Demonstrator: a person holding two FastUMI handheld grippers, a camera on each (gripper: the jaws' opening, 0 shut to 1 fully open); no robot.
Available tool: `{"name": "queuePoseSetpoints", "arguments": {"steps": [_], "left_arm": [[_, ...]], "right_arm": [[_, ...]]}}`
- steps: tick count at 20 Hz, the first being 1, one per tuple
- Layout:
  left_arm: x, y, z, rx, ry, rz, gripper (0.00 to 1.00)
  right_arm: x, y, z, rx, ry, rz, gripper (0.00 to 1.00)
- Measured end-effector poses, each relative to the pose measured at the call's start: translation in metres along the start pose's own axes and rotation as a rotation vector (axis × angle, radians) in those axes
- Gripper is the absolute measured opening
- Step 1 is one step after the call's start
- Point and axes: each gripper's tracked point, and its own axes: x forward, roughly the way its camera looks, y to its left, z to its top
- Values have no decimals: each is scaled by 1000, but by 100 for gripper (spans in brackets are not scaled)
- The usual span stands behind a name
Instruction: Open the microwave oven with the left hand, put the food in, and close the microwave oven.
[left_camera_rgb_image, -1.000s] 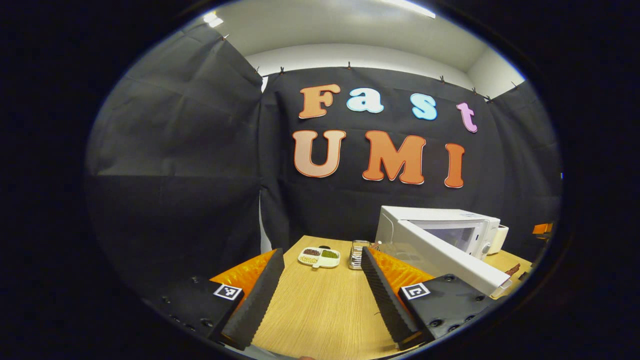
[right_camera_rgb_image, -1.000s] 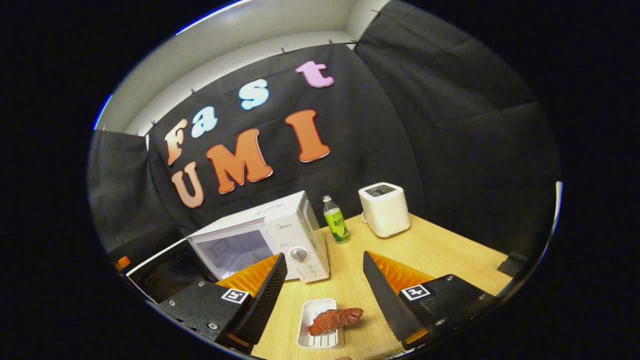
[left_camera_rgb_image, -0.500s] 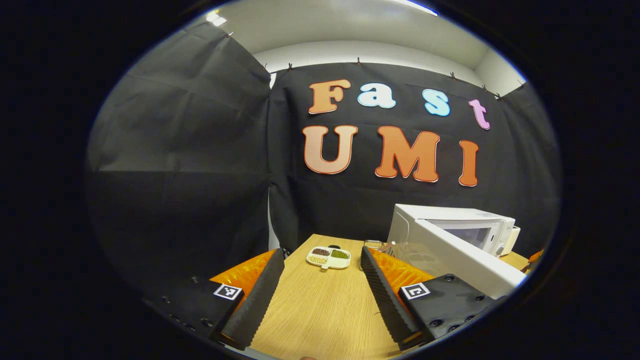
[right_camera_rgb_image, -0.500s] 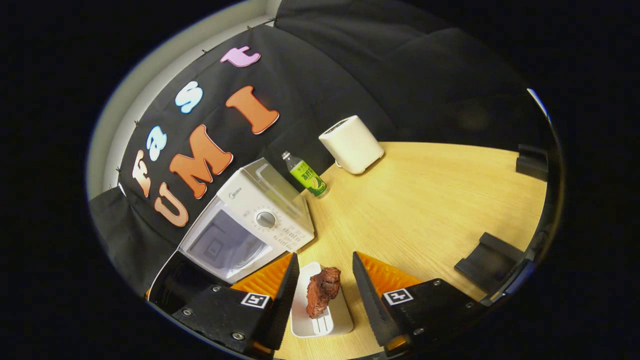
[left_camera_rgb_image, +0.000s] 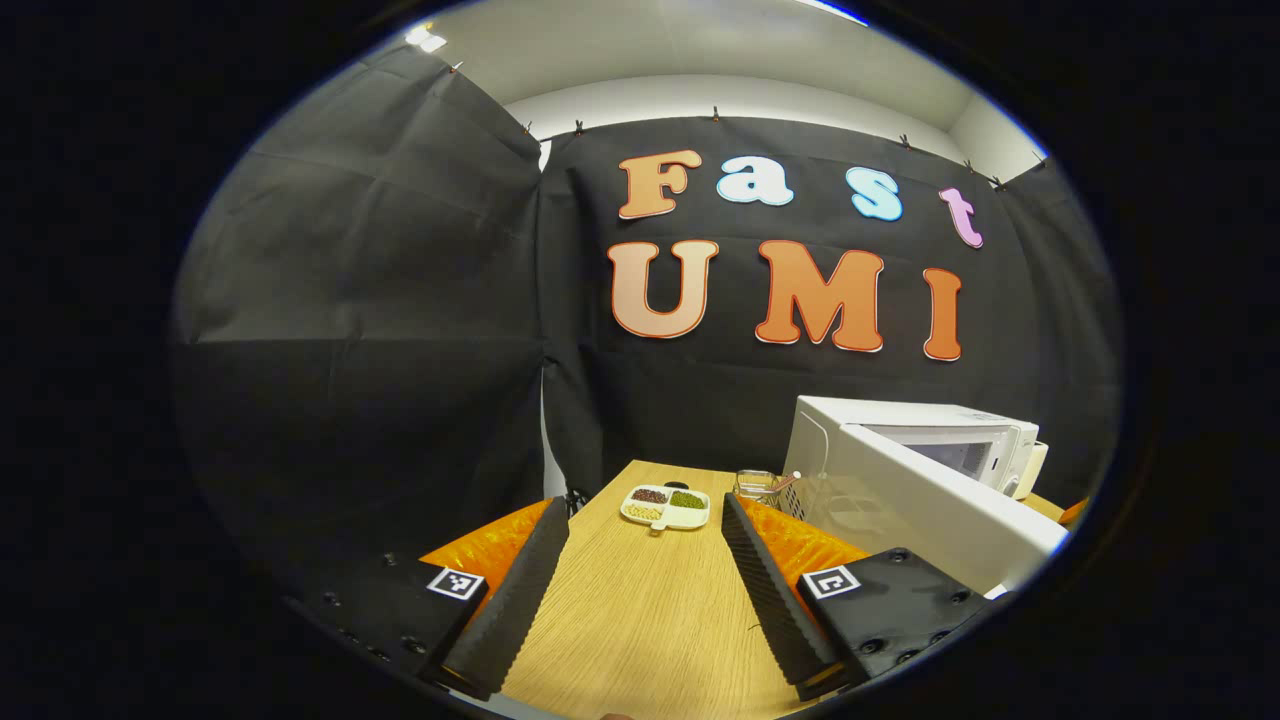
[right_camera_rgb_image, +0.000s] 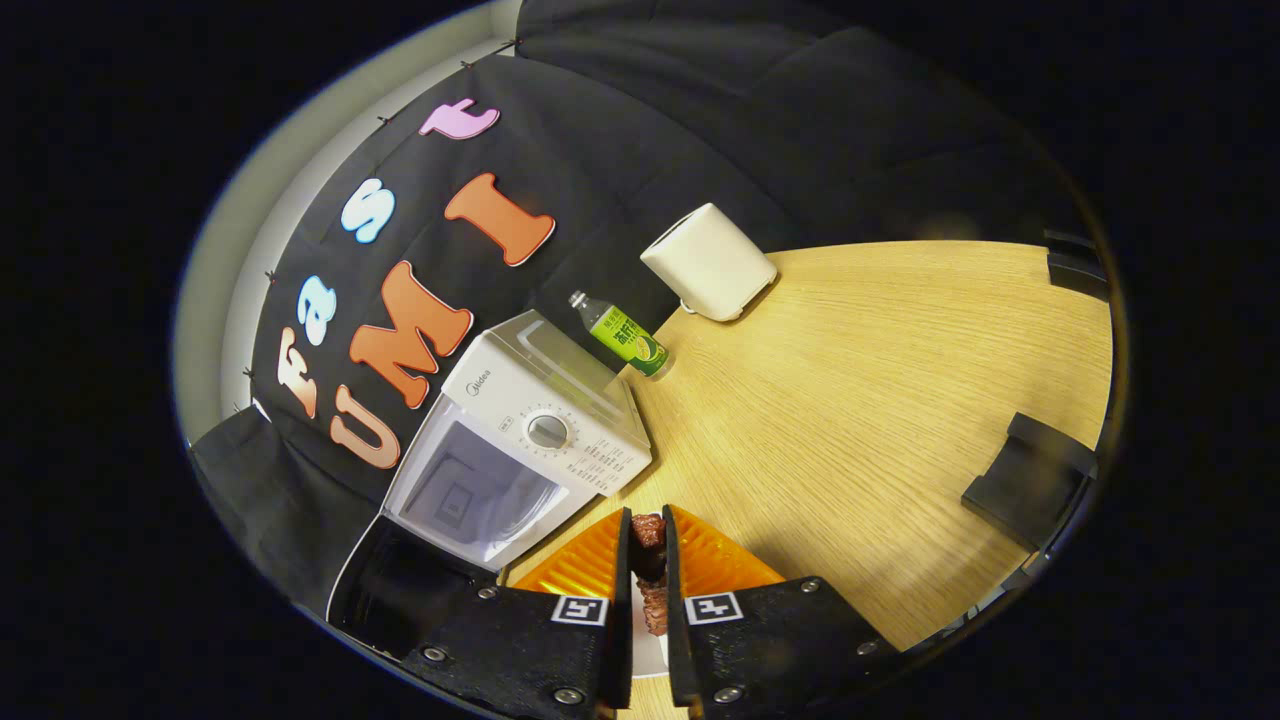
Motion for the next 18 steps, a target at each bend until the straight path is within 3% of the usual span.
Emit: {"name": "queuePoseSetpoints", "arguments": {"steps": [5,11,18], "left_arm": [[-3,3,-2,6,-2,4,100],[-8,6,0,10,-15,1,99],[-6,12,-5,10,-17,-22,100]], "right_arm": [[-11,20,29,-82,-69,-28,6],[-18,96,58,-111,-143,77,6],[3,197,26,-87,-112,224,6]]}}
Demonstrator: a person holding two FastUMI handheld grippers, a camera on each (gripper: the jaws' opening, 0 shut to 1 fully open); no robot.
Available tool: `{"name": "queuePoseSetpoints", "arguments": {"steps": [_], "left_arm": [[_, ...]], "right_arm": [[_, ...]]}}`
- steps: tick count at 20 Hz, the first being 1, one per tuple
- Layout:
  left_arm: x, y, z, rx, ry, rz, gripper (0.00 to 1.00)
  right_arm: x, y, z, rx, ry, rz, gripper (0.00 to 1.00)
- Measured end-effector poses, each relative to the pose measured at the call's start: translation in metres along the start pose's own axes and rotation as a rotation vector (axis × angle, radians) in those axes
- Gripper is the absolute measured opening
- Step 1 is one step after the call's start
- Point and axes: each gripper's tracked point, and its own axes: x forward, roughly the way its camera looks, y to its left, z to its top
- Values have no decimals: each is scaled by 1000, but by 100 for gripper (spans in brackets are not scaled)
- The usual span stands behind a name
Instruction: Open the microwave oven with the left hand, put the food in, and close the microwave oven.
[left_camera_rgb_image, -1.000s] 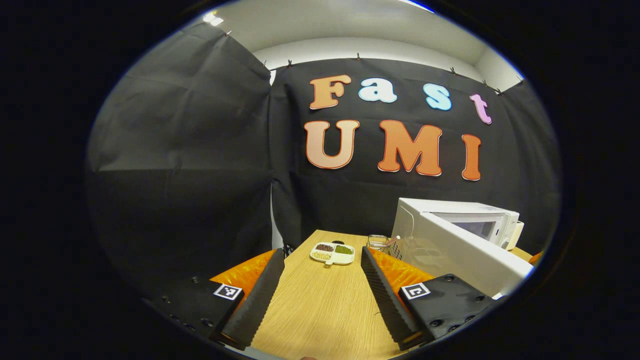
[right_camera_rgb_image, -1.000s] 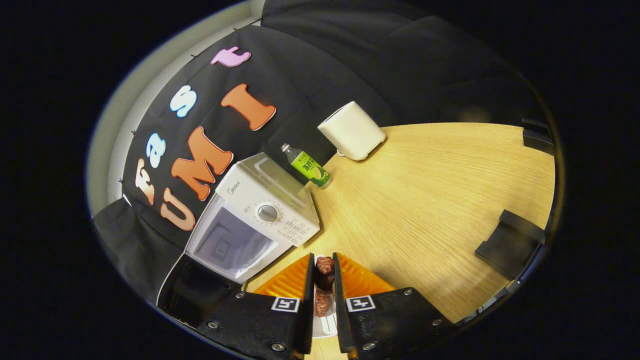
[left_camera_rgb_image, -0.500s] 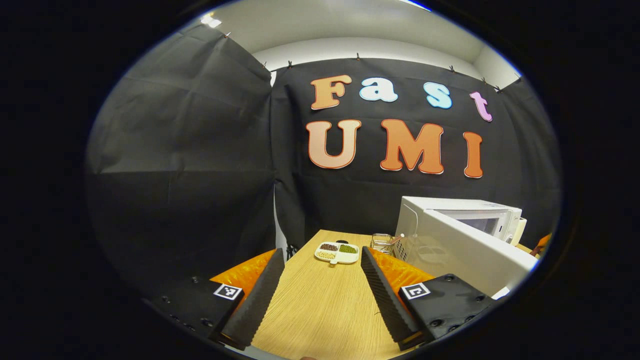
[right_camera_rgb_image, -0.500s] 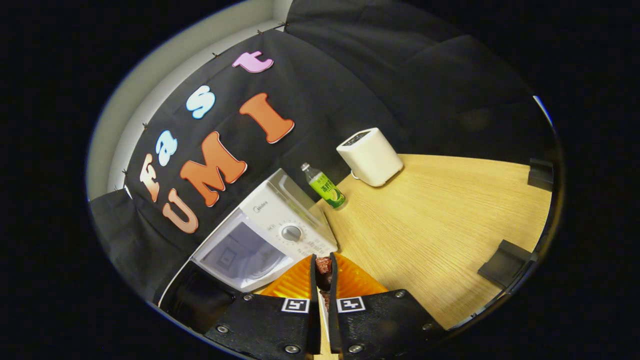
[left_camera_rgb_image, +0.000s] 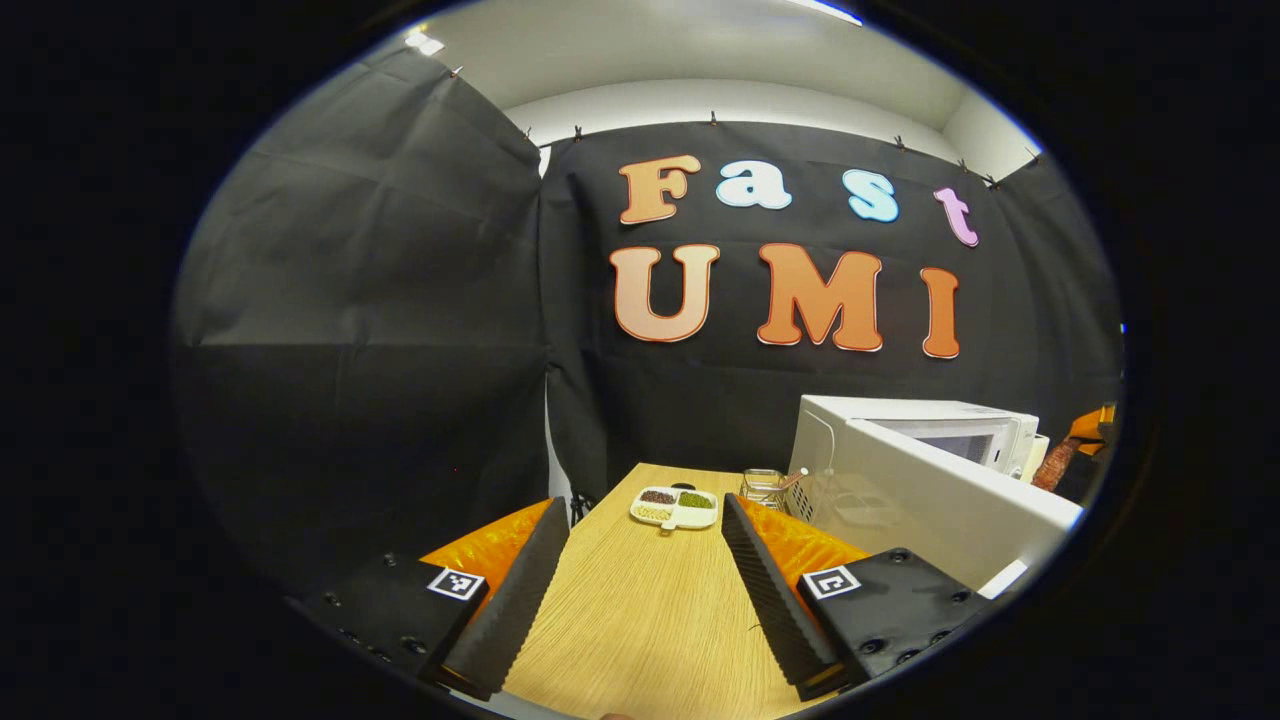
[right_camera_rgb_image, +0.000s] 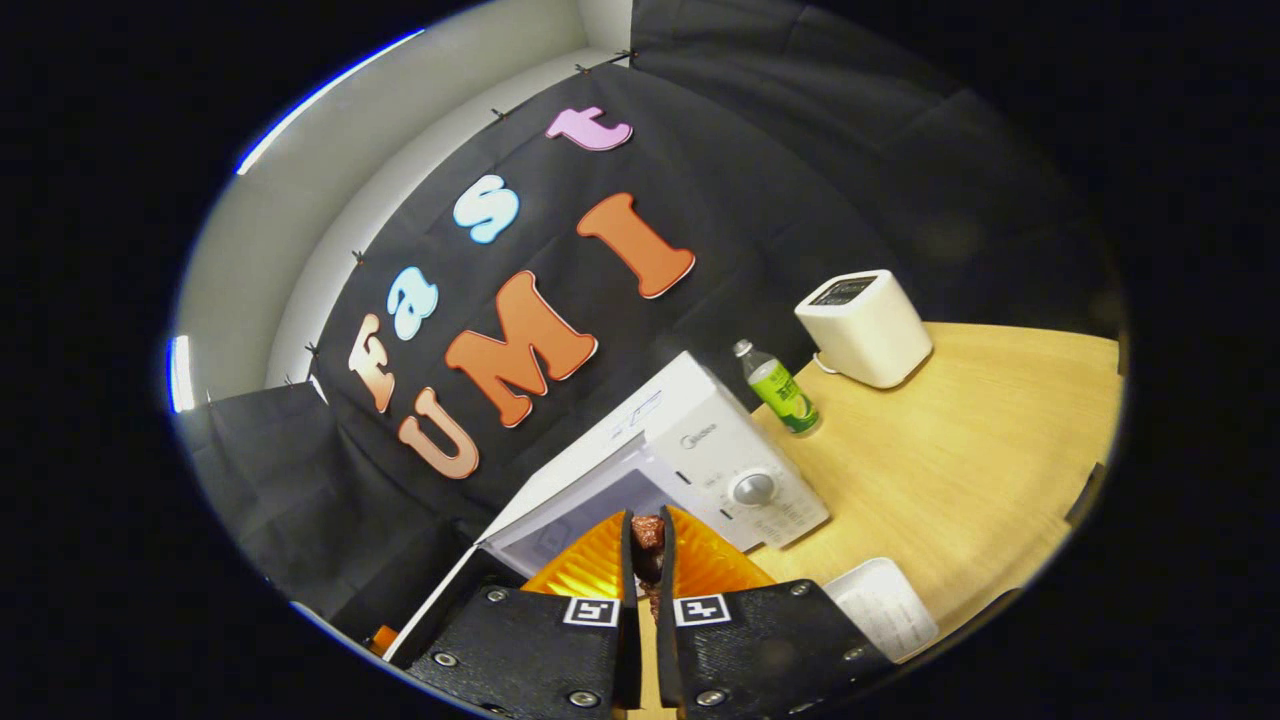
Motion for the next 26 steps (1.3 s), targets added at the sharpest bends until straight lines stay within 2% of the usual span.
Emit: {"name": "queuePoseSetpoints", "arguments": {"steps": [6,7,9,13,20,22,23,26], "left_arm": [[5,1,-5,-36,14,-42,99],[7,2,-5,-36,12,-46,97],[9,4,-6,-36,9,-52,99],[18,12,-8,-48,21,-51,99],[24,21,-9,-56,20,-62,99],[23,21,-11,-70,22,-67,97],[22,21,-12,-75,26,-70,99],[23,25,-17,-80,39,-66,97]], "right_arm": [[53,56,-44,61,5,46,6],[64,61,-54,65,9,47,6],[85,67,-73,64,20,35,6],[124,62,-102,104,19,-2,6],[188,46,-116,154,-76,-51,5],[205,40,-124,125,-79,-77,5],[211,37,-127,110,-85,-81,5],[226,23,-136,127,-67,-104,5]]}}
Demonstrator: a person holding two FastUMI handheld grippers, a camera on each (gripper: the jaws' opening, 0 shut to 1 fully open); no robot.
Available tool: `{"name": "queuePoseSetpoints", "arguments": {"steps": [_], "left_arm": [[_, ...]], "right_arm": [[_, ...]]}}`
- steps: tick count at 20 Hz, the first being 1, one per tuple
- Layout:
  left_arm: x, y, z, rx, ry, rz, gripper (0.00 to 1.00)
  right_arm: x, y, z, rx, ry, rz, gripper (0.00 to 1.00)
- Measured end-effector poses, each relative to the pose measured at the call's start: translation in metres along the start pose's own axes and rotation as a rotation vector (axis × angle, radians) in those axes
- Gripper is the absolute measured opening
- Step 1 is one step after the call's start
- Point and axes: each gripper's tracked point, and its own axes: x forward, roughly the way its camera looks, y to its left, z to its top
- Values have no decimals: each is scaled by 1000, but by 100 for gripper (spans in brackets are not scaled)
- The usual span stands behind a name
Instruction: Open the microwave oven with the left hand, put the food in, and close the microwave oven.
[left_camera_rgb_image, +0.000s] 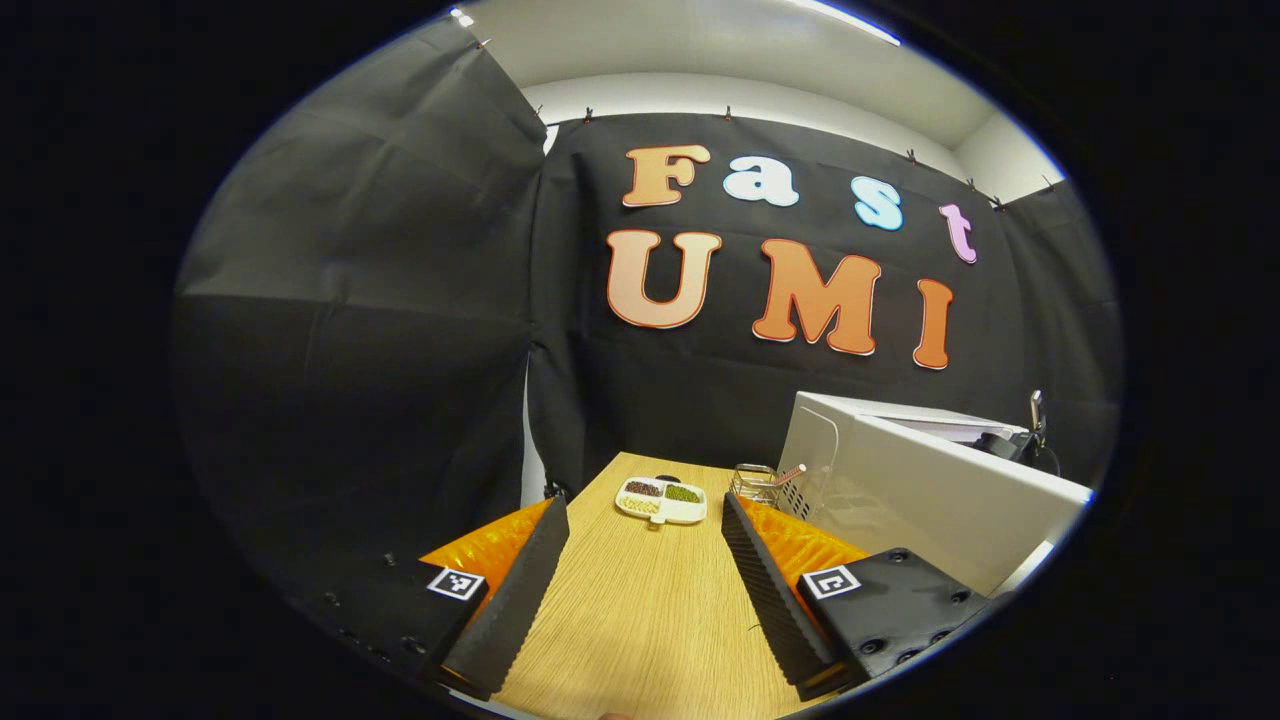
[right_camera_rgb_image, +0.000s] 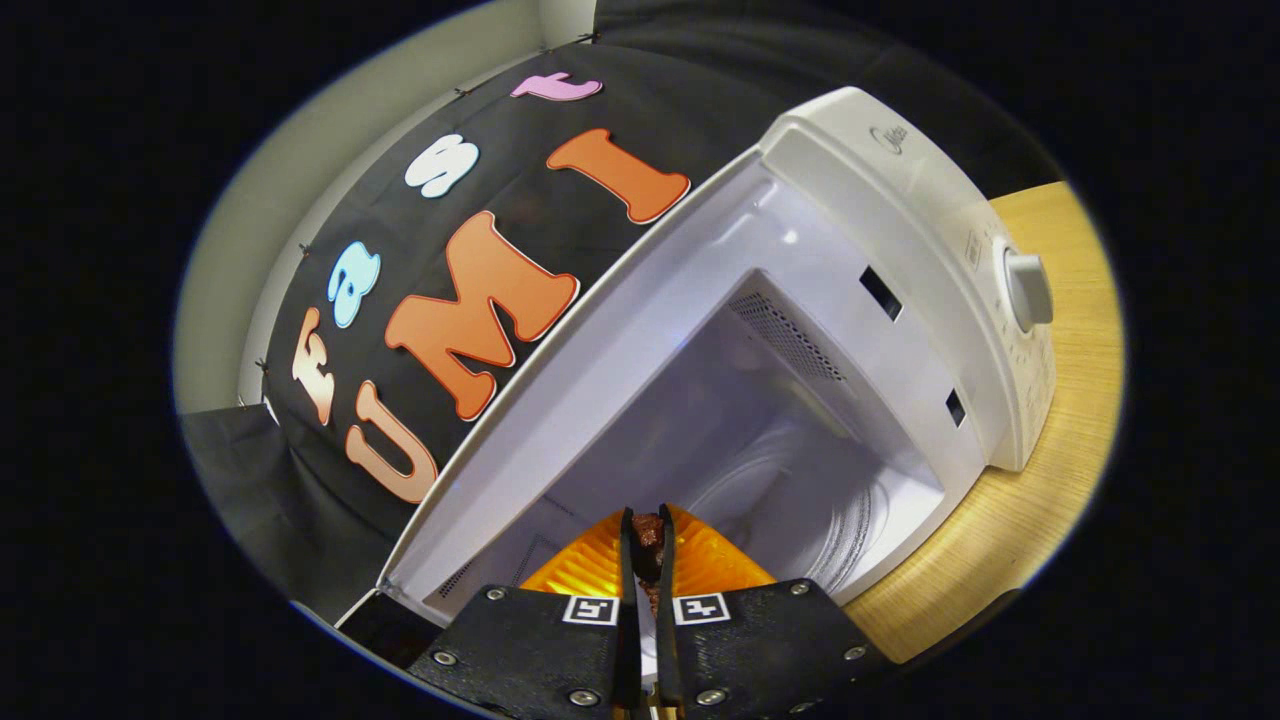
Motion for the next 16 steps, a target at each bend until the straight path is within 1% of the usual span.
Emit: {"name": "queuePoseSetpoints", "arguments": {"steps": [1,2,3,4,6,8,9,10,11,12,13,14,15,16], "left_arm": [[-1,3,1,3,-2,5,97],[-2,3,2,6,-4,7,100],[-2,4,3,8,-6,9,100],[-2,3,2,8,-7,8,100],[-3,-1,1,4,-3,0,100],[-4,-3,1,8,2,-5,100],[-5,-3,0,10,3,-5,100],[-4,-3,1,11,3,-3,100],[-5,-4,3,10,3,-3,99],[-6,-5,3,9,3,-4,100],[-7,-7,3,9,4,-5,99],[-6,-9,2,10,6,-8,98],[-6,-12,1,11,9,-10,100],[-6,-15,0,10,11,-17,98]], "right_arm": [[5,-4,-2,7,1,-17,6],[4,-6,-2,11,3,-29,6],[8,-10,-2,8,2,-55,6],[10,-13,-1,-3,4,-76,9],[12,-25,1,-67,5,-134,17],[10,-31,4,-180,-3,-158,30],[8,-33,7,-239,-12,-163,50],[7,-33,12,-297,-27,-163,59],[3,-30,16,-354,-45,-158,77],[1,-30,22,-408,-63,-160,83],[-4,-30,28,-458,-75,-160,94],[-7,-27,32,-498,-74,-153,94],[-11,-25,31,-531,-67,-143,94],[-17,-23,32,-562,-58,-134,94]]}}
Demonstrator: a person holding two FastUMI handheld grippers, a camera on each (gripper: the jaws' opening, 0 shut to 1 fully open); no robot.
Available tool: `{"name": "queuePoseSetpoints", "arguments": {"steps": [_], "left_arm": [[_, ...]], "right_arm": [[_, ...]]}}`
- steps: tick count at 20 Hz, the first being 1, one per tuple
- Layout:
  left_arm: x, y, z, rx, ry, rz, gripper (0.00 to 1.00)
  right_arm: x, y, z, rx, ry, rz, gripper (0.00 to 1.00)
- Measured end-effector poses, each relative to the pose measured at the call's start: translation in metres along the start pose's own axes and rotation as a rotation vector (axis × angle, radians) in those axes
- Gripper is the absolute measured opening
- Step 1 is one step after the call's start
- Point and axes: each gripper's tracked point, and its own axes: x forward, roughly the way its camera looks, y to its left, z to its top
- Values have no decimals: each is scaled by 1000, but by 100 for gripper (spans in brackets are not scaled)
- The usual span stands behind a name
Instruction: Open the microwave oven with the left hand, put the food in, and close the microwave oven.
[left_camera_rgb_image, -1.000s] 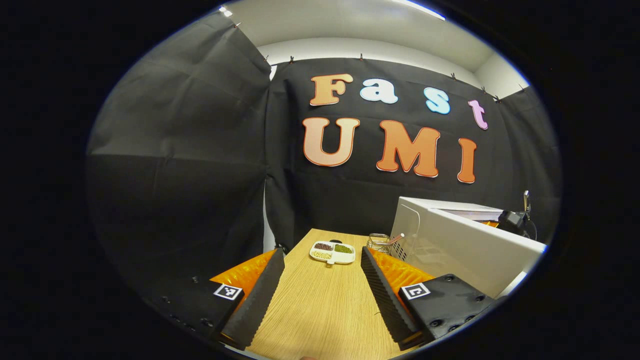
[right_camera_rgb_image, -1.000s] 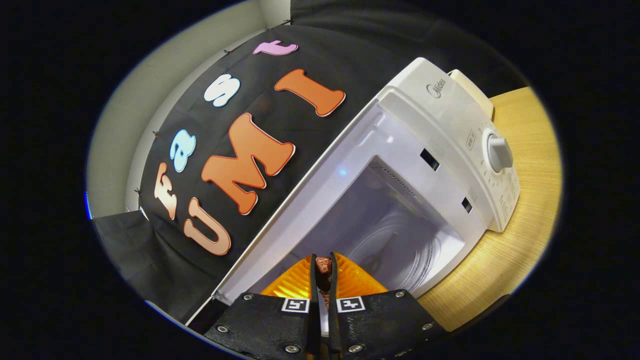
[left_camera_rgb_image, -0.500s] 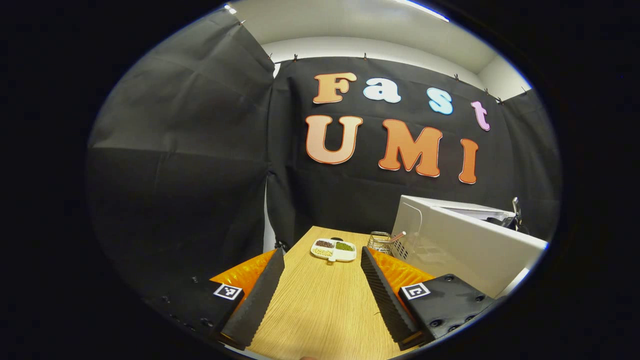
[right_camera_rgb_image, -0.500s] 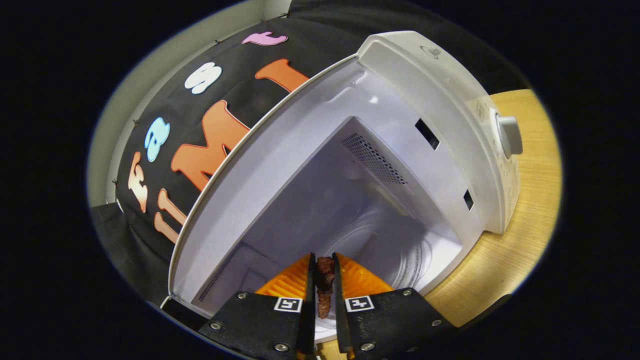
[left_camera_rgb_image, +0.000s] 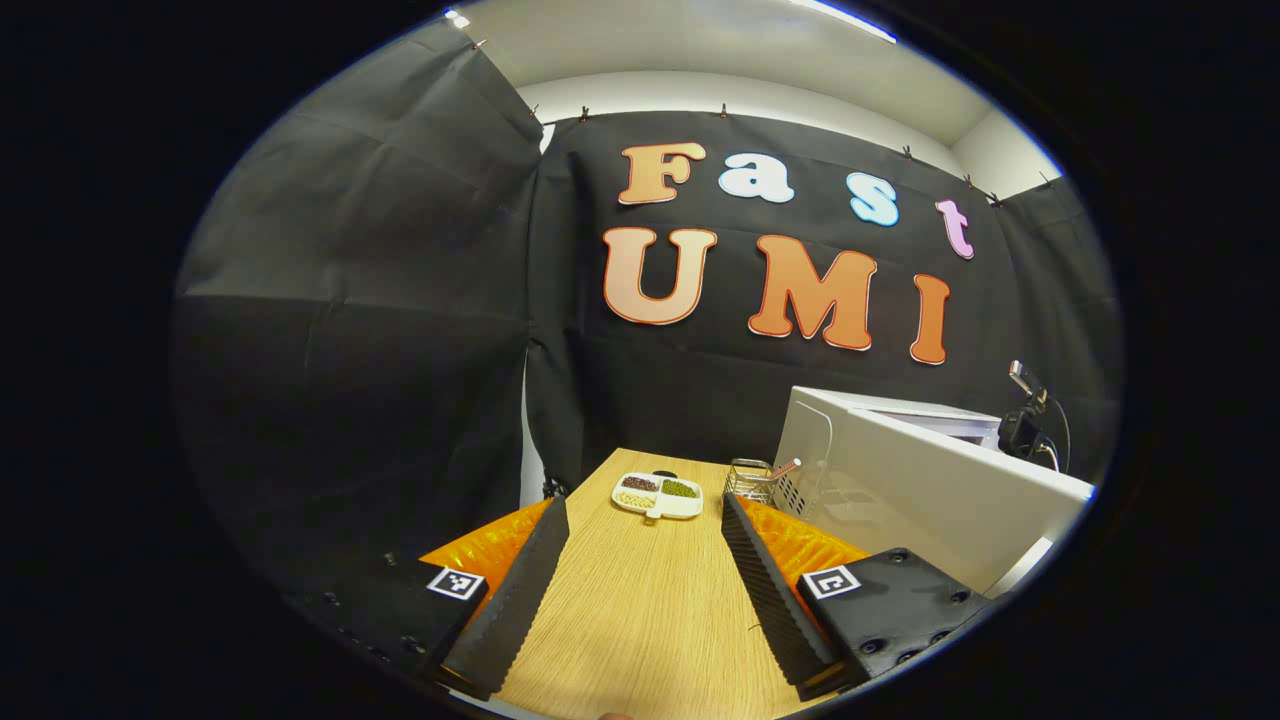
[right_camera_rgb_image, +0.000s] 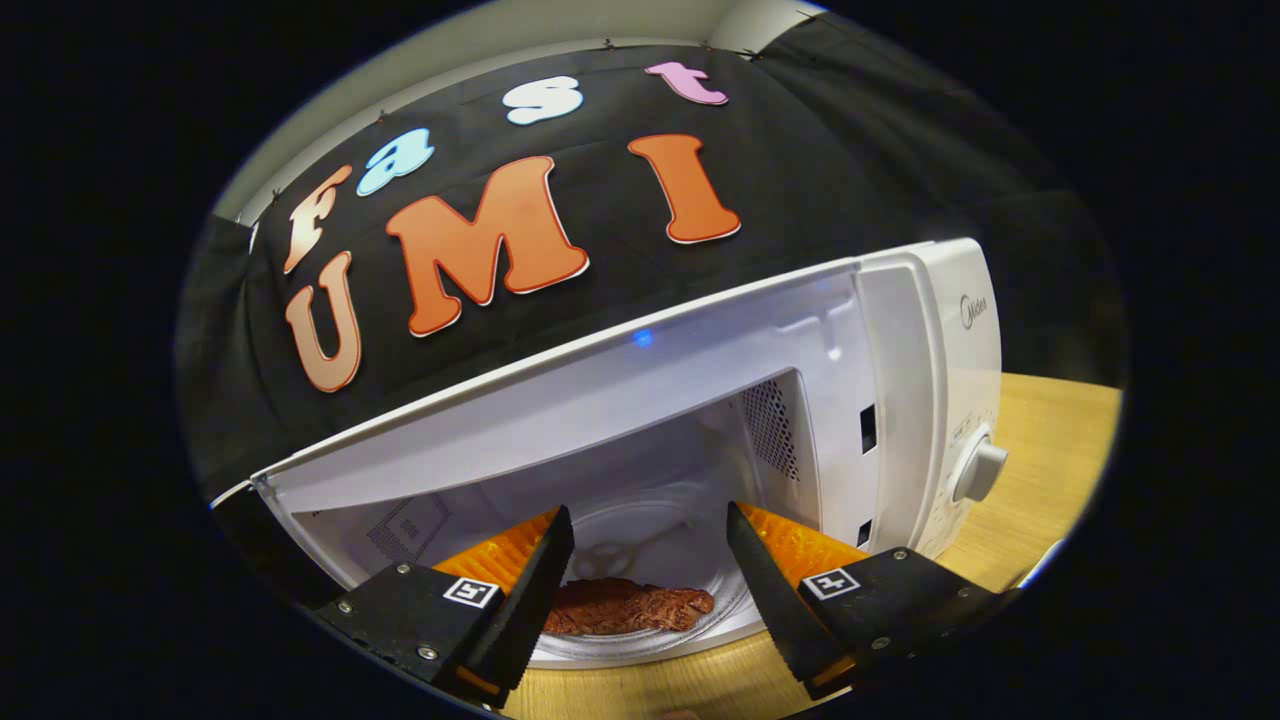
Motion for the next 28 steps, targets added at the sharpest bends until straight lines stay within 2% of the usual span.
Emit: {"name": "queuePoseSetpoints", "arguments": {"steps": [4,10,15,21,24,28], "left_arm": [[0,-19,-2,4,6,-36,99],[-4,-44,-8,3,24,-73,98],[-9,-66,-14,14,36,-97,98],[-14,-97,-19,29,49,-150,100],[-17,-112,-17,54,43,-168,97],[-20,-151,-21,46,55,-248,100]], "right_arm": [[-26,-9,9,-113,11,36,94],[-76,-14,27,-244,28,158,95],[-119,-27,55,-278,-6,234,95],[-153,-67,94,-299,-64,246,95],[-164,-93,111,-310,-95,214,95],[-173,-118,120,-298,-120,202,95]]}}
